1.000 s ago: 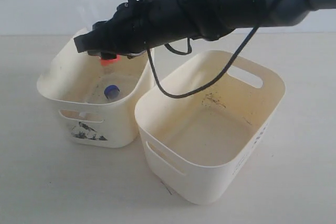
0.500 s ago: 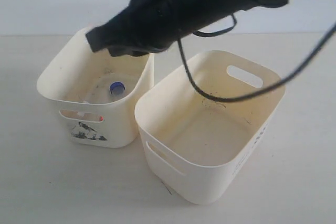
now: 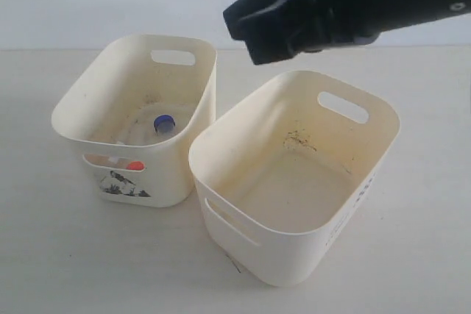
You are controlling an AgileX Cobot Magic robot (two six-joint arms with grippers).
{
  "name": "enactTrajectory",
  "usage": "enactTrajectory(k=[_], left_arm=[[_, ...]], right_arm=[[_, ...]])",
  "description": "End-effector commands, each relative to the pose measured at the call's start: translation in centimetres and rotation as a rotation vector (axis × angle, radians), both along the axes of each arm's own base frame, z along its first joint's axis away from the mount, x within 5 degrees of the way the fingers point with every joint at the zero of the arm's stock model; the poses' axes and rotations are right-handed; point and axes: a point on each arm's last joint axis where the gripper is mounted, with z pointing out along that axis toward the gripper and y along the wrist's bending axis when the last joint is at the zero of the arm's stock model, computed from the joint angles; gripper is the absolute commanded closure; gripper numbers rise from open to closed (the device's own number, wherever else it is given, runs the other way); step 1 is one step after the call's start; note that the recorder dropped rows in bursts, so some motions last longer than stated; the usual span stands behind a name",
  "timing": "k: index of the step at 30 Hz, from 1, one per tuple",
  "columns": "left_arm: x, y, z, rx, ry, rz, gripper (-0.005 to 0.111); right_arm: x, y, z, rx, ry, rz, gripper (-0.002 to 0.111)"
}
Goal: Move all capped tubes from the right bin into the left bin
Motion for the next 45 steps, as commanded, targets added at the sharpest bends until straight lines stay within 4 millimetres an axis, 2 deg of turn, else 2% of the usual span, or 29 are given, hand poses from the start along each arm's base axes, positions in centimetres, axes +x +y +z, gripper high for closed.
enactTrajectory(k=[1,2,3,6,7,9,13,16,20,25,30,33,42,45], left_arm=[[0.0,0.0,0.1,-0.012,-0.006,-0.003,0.102],[0.0,0.0,0.1,-0.012,-0.006,-0.003,0.102],[0.0,0.0,0.1,-0.012,-0.006,-0.003,0.102],[0.0,0.0,0.1,-0.012,-0.006,-0.003,0.102],[0.0,0.0,0.1,-0.012,-0.006,-0.003,0.102],[0.0,0.0,0.1,-0.012,-0.006,-0.003,0.102],[0.0,0.0,0.1,-0.012,-0.006,-0.003,0.102],[0.0,0.0,0.1,-0.012,-0.006,-0.003,0.102],[0.0,0.0,0.1,-0.012,-0.006,-0.003,0.102],[0.0,0.0,0.1,-0.012,-0.006,-0.003,0.102],[0.0,0.0,0.1,-0.012,-0.006,-0.003,0.102],[0.0,0.0,0.1,-0.012,-0.006,-0.003,0.102],[0.0,0.0,0.2,-0.012,-0.009,-0.004,0.102],[0.0,0.0,0.2,-0.012,-0.009,-0.004,0.102]], right_arm=[[-1.3,-2.3,1.7,-0.132,-0.221,-0.025,0.109],[-1.8,-3.0,1.9,-0.183,-0.260,-0.026,0.109],[-3.0,-4.5,2.5,-0.246,-0.311,-0.049,0.109],[-5.2,-8.2,2.9,-0.165,-0.283,-0.225,0.109],[-6.3,-10.1,2.7,-0.108,-0.279,-0.340,0.109],[-7.6,-11.8,2.1,-0.061,-0.300,-0.462,0.109],[-9.7,-14.0,-0.1,-0.004,-0.354,-0.646,0.109],[-10.4,-14.5,-1.9,0.069,-0.346,-0.726,0.109],[-10.9,-14.9,-5.4,0.162,-0.309,-0.808,0.109],[-11.4,-15.4,-9.2,0.175,-0.298,-0.876,0.109],[-12.6,-15.4,-12.5,0.178,-0.309,-0.885,0.109],[-13.7,-15.3,-14.0,0.199,-0.362,-0.879,0.109],[-13.1,-15.4,-18.8,0.139,-0.244,-0.890,0.109],[-13.2,-15.2,-19.2,0.125,-0.198,-0.878,0.109]])
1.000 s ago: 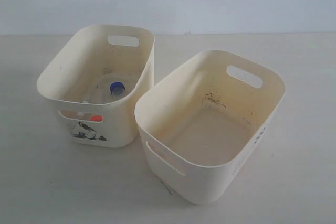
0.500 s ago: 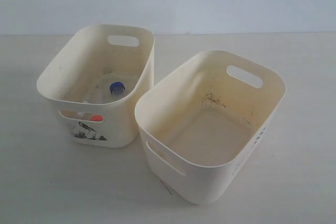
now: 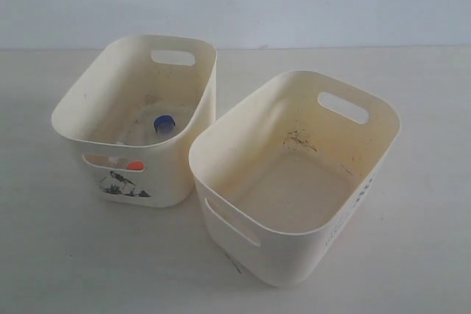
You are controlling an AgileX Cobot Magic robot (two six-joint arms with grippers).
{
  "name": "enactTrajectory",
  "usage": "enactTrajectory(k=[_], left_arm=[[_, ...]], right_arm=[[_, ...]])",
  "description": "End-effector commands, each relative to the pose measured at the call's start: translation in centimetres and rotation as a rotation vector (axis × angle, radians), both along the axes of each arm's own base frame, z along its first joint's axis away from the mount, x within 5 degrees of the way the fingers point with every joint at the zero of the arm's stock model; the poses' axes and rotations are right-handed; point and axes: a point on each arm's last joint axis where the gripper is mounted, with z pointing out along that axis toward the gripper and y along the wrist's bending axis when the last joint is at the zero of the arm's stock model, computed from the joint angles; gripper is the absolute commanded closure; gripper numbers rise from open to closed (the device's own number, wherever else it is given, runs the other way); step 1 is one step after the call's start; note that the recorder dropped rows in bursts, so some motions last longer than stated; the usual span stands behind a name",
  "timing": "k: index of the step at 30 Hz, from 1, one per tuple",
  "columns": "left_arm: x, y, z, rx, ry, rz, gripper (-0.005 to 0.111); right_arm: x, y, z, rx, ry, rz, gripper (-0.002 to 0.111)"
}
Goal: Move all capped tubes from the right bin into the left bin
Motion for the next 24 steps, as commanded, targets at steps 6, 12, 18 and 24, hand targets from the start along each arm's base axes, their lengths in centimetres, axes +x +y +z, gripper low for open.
enactTrajectory(k=[6,12,18,24], left_arm=[[0.01,-0.05,0.16,-0.012,-0.009,-0.004,0.102],[0.01,-0.05,0.16,-0.012,-0.009,-0.004,0.102],[0.01,-0.05,0.16,-0.012,-0.009,-0.004,0.102],[0.01,-0.05,0.16,-0.012,-0.009,-0.004,0.102]], right_arm=[[-0.14,0.17,-0.89,-0.004,0.069,0.018,0.109],[-0.16,-0.27,-0.99,0.003,0.080,-0.033,0.109],[-0.15,-0.49,-0.96,-0.002,0.077,-0.055,0.109],[-0.16,-0.63,-0.96,0.013,0.077,-0.074,0.109]])
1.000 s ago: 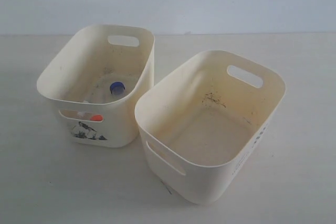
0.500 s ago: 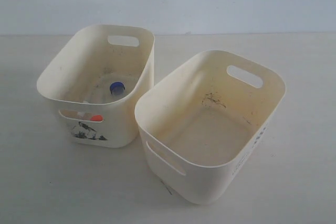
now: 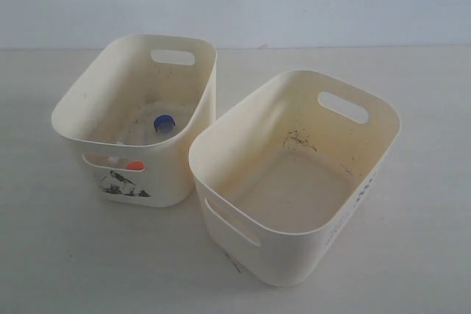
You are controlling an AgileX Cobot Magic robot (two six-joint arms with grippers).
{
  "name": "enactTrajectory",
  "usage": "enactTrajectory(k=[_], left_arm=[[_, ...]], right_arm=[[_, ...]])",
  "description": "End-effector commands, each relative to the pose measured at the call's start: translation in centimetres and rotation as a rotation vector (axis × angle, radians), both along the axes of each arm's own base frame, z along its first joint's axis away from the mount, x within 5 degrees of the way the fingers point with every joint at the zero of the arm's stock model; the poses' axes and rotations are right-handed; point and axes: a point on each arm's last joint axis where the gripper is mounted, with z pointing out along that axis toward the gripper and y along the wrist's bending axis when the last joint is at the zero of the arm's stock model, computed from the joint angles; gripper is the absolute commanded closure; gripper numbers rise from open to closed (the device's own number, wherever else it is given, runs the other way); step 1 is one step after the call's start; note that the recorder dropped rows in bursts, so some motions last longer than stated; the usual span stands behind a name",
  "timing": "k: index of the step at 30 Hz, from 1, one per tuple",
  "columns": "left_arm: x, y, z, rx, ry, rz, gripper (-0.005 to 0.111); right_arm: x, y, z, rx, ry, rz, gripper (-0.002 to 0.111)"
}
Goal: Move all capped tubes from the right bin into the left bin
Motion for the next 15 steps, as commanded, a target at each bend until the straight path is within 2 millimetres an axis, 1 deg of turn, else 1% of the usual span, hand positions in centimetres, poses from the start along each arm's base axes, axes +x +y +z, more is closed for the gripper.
enactTrajectory(k=[1,15], left_arm=[[0.01,-0.05,0.16,-0.012,-0.009,-0.004,0.102],[0.01,-0.05,0.16,-0.012,-0.009,-0.004,0.102]], right_arm=[[-0.01,-0.16,0.13,0.004,-0.015,-0.021,0.109],[0.00,0.08,0.18,0.007,-0.021,0.027,0.109]])
